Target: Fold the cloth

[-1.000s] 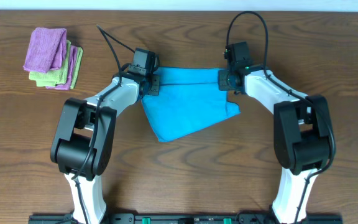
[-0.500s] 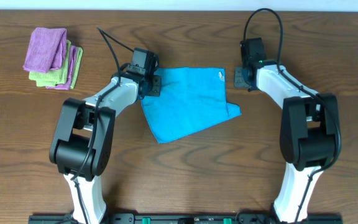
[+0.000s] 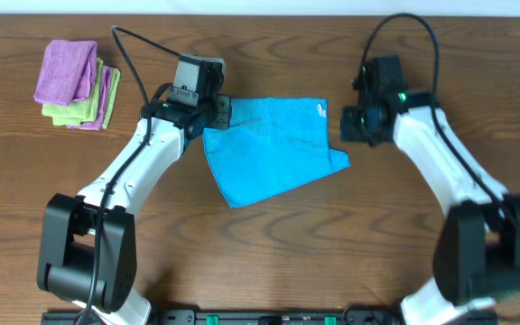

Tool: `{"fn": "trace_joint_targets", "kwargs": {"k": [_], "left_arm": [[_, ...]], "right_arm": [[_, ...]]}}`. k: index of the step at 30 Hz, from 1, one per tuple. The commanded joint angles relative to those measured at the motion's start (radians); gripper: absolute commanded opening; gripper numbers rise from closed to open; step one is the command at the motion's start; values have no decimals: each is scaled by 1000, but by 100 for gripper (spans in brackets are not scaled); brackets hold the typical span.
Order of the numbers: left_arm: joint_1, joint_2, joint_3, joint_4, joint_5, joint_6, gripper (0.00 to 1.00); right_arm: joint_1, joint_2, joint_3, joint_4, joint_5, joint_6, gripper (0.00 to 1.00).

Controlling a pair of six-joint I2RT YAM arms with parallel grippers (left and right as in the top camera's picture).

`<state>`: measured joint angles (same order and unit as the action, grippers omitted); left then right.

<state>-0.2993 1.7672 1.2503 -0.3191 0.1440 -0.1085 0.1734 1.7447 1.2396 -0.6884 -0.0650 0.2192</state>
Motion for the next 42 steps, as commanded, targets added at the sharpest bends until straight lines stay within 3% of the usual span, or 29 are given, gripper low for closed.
{"fn": "trace_joint_targets", "kwargs": {"k": [1,6,13,19,36,42], "left_arm": [[-2,-11,-2,-10,7,-12,6],[-2,-11,-2,-44,6,-12,6],[-2,-11,-2,-63,6,-12,6],[-2,-11,-2,-64,7,-12,6],[-2,-11,-2,-66,7,-12,5],[-2,-11,-2,-74,7,-12,6]], "right_arm": [[29,-43,-153,60,-77,26,2],[67,-44,-288,170,-81,88,1],[68,-44,-306,238,-17,92,2],[66,-35,-306,232,73,92,2],[43,35,-306,276,76,95,2],[44,101,-306,213,-25,95,1]]}}
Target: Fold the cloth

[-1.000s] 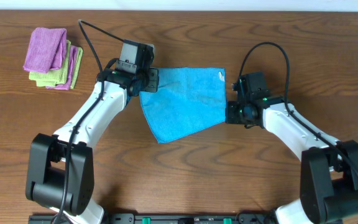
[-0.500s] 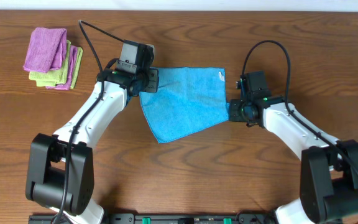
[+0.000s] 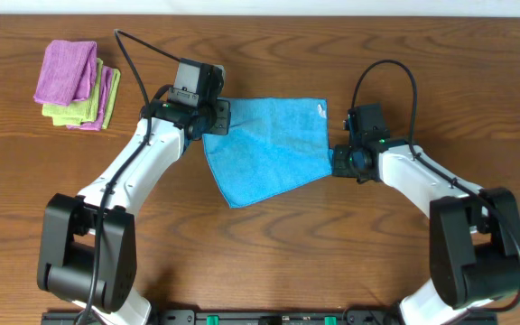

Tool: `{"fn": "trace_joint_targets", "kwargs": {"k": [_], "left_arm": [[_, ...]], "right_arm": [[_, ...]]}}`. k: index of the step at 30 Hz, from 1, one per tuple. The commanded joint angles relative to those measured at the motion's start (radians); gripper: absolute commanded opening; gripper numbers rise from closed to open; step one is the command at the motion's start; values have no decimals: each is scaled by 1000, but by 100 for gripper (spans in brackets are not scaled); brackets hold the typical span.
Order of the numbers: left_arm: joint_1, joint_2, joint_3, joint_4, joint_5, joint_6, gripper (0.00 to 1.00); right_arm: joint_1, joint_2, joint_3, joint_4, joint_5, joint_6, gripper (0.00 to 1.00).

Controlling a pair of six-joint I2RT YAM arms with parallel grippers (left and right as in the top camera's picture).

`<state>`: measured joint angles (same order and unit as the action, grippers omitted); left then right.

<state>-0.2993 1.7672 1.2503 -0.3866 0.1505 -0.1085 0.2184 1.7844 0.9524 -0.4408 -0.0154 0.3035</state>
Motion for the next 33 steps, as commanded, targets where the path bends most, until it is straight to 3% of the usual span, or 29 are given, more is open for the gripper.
{"fn": "trace_joint_targets", "kwargs": {"k": [1,18,27,33], "left_arm": [[-2,-11,-2,-7,1,-12,6],[-2,-70,-2,-191,0,-27,6],[-2,-273,-2,-332,1,-31,6],[-32,-308,-25,-448,64,-29,6]], "right_arm": [[1,62,-19,-49,-101,11,1],[258,25,-19,-228,-154,117,2],[294,-256,-18,-357,-148,131,2],[292,-493,-18,-375,-111,146,2]]}}
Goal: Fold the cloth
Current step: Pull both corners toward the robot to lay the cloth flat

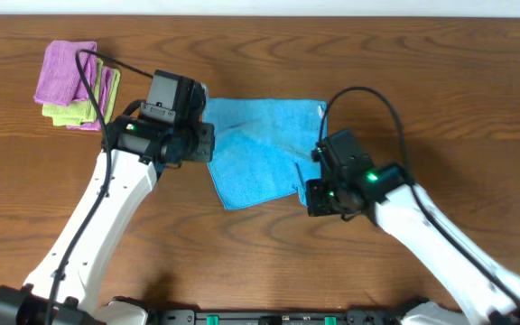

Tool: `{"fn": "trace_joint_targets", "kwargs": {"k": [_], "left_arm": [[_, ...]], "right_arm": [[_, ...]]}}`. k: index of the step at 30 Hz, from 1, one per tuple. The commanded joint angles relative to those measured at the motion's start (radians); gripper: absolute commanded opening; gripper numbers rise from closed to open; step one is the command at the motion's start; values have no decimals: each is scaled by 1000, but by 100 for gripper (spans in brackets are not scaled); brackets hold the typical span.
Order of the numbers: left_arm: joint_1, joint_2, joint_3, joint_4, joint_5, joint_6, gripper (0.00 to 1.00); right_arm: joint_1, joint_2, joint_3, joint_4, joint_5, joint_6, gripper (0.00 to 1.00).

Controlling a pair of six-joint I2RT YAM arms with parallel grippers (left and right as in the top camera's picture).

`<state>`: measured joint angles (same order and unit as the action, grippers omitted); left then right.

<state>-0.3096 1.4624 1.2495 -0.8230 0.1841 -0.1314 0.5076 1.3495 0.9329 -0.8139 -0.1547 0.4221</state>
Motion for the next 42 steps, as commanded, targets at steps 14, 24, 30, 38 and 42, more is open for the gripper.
{"fn": "trace_joint_targets", "kwargs": {"k": [14,24,30,38,42], "left_arm": [[-201,-3,-405,255,-54,-211,6],[-201,9,-536,517,-53,-293,6],[-202,87,-549,514,-52,-321,6],[-201,127,-549,409,-61,-395,5],[-201,127,-549,286,-75,-420,6]], "right_arm": [[-100,-212,2,-21,-12,34,1],[-101,-218,2,-21,-19,34,1],[-101,-218,2,-21,-19,34,2],[-101,-218,2,-18,-11,33,2],[-101,-218,2,-10,50,33,2]]}}
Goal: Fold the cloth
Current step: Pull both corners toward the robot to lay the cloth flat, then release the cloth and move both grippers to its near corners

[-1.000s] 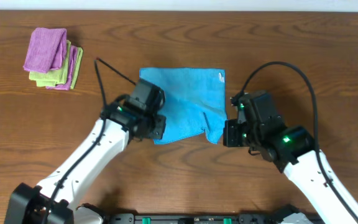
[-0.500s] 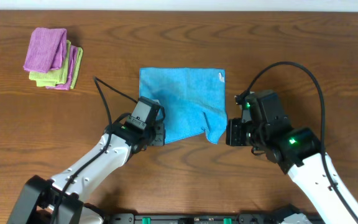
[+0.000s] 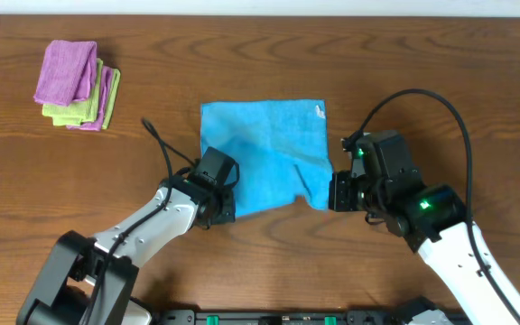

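Observation:
A blue cloth [image 3: 264, 144] lies spread on the wooden table [image 3: 477, 81], roughly rectangular, with a small white tag [image 3: 320, 110] near its far right corner. My left gripper [image 3: 227, 206] sits at the cloth's near left corner and looks shut on it. At the near right corner my right gripper [image 3: 331, 192] is also closed on the cloth, where the fabric bunches into a crease. From overhead the fingertips are partly hidden by the wrists.
A stack of folded cloths [image 3: 75, 77], purple over green, lies at the far left of the table. Cables loop over both arms. The arm bases stand at the near table edge.
My left gripper has moved from the cloth's far left side to its near left corner. The right gripper has shifted right. The cloth now lies wider and squarer.
At first the cloth lay skewed, my left gripper at its far left corner and the right arm off to the right. The right gripper then reached the cloth's right corner, later drawn nearer. Both grippers now sit at the near corners and the cloth is spread flat.

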Tool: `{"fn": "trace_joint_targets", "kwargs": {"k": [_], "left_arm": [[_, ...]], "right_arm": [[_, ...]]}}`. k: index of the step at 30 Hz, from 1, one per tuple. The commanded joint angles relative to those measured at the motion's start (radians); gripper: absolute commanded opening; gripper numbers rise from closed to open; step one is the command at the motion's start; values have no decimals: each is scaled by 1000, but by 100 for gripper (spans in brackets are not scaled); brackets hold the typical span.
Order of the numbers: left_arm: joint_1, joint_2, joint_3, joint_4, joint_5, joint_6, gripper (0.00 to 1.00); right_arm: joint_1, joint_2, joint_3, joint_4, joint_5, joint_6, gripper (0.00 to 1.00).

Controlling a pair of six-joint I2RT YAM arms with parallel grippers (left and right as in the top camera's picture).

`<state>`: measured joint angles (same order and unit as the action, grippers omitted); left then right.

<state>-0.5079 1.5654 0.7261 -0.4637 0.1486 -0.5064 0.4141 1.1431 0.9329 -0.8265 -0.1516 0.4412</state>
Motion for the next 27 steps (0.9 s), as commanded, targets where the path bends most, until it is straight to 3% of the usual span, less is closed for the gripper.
{"fn": "trace_joint_targets", "kwargs": {"k": [1,5,10,15,20,27], "left_arm": [[-3,24,-25,-105,-60,-57,6],[-3,23,-25,-202,-126,-82,6],[-1,22,-16,-208,-152,-81,6],[-1,-17,92,-266,-157,-61,6],[6,-159,186,-328,-159,-54,6],[80,-452,139,-441,-122,-46,6]], "right_arm": [[-8,-12,2,3,55,13,1],[-8,-11,2,3,80,-5,2],[-8,-5,2,-21,85,-9,1],[-17,0,2,-46,69,-16,1],[-127,-23,2,-50,-90,-93,1],[-331,-43,-74,-94,-341,-274,2]]}}
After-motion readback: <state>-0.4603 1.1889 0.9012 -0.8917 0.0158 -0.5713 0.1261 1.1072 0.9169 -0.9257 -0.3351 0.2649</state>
